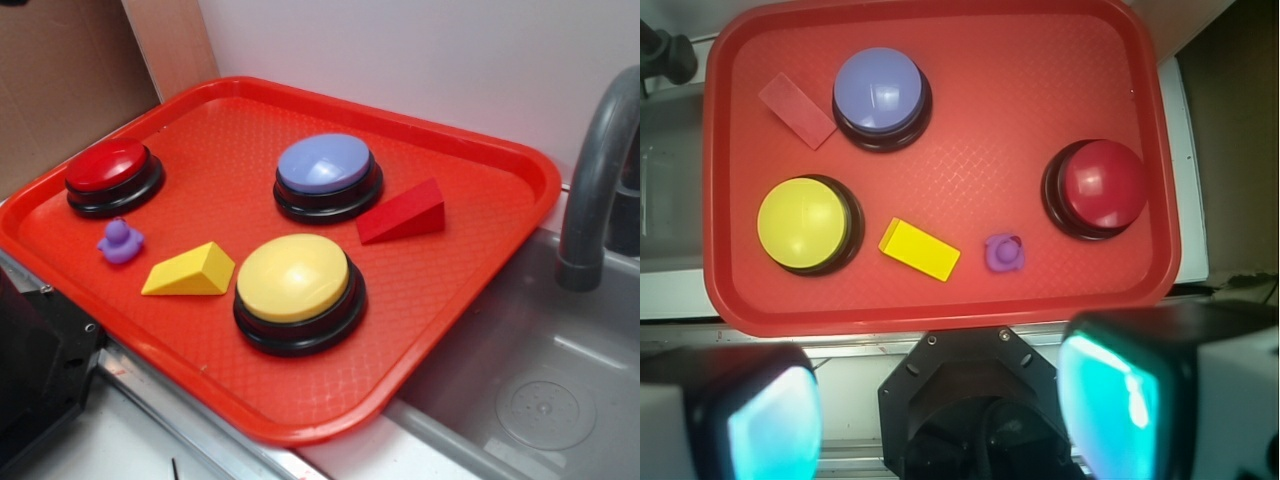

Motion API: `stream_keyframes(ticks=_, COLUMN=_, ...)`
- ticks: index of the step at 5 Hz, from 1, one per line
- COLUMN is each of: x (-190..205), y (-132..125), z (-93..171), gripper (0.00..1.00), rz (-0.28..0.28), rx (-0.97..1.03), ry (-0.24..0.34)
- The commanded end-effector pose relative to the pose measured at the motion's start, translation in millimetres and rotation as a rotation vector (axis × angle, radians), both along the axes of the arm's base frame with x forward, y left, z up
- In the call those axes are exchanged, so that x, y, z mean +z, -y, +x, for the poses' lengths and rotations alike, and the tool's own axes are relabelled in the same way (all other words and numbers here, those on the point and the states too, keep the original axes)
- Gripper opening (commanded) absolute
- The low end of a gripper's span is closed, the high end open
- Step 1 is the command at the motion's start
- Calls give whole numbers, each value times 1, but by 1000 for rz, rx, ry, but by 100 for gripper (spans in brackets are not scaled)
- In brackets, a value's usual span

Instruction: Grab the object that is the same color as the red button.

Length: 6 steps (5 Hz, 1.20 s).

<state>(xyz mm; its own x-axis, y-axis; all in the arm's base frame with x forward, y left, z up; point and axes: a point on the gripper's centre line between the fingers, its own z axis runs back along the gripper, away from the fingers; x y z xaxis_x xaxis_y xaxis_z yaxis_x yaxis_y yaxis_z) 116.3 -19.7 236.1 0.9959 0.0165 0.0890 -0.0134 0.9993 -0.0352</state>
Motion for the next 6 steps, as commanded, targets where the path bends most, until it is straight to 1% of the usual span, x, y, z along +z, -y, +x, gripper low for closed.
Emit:
stream_keyframes(ticks=1, x=0, y=0, z=0, gripper=100, rz=0, rx=0, ry=0)
stream_keyframes(ticks=2, x=-14, y=37, z=50, gripper=100, rz=40, rx=-249, ry=58)
stream_keyframes(ticks=3, x=-27, y=66, z=89, gripper=100, rz=72, rx=-356, ry=66)
stream_keyframes(ticks=4, x=-45, y=85, z=112, gripper=100, rz=19, rx=-483, ry=150)
stream_keyframes(ticks=5, x=-73, y=90, z=136, gripper=100, rz=-36, rx=-539, ry=154)
stream_keyframes(ticks=6, x=-89, y=92, z=144, gripper=100, rz=-34, rx=-550, ry=147)
